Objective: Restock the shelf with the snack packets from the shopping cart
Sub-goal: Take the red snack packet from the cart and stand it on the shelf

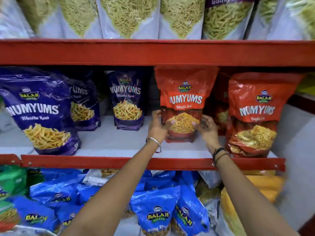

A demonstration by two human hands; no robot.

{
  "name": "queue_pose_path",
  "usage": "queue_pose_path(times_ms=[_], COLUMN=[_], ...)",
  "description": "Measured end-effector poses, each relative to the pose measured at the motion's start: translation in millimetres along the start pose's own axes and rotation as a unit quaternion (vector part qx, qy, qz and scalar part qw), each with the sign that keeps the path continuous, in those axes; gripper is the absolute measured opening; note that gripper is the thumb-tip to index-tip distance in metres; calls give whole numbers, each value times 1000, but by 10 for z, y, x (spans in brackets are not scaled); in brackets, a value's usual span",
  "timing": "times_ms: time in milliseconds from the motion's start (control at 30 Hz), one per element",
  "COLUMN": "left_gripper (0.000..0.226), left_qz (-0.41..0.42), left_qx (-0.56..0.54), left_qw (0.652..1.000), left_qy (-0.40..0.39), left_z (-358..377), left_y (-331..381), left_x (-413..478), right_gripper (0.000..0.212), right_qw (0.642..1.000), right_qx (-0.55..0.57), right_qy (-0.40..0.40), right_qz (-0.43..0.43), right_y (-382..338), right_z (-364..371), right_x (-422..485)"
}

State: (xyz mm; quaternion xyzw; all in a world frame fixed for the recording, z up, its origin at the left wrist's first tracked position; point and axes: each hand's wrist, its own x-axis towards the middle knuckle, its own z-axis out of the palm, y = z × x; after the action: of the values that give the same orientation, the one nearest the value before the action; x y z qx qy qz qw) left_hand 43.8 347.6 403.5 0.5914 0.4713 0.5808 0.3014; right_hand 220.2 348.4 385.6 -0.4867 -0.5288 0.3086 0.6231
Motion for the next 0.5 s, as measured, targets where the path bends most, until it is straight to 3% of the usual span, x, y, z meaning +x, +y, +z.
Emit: queue_pose_path(times_ms=[133, 233, 333, 500], left_gripper=[63, 59, 63, 71], left_qz=[-18, -68, -85, -115], left_qx=[20, 30, 38, -28], left_qw=[999, 991, 984, 976], left_qy=[-32, -108, -153, -182], left_z=[-21, -43, -47, -156], left_y=[-86, -88, -6, 72], left_x=[-56, -122, -152, -308], right_gripper=[49, 75, 96, 85], right_qw=[998, 990, 989, 986], right_qx=[8, 22, 35, 72], right_qy=[3, -19, -45, -38], right_qz=[67, 135, 135, 147], right_y=[29, 12, -4, -200], right_z=[-47, -90, -74, -66], right_x=[43, -18, -82, -321])
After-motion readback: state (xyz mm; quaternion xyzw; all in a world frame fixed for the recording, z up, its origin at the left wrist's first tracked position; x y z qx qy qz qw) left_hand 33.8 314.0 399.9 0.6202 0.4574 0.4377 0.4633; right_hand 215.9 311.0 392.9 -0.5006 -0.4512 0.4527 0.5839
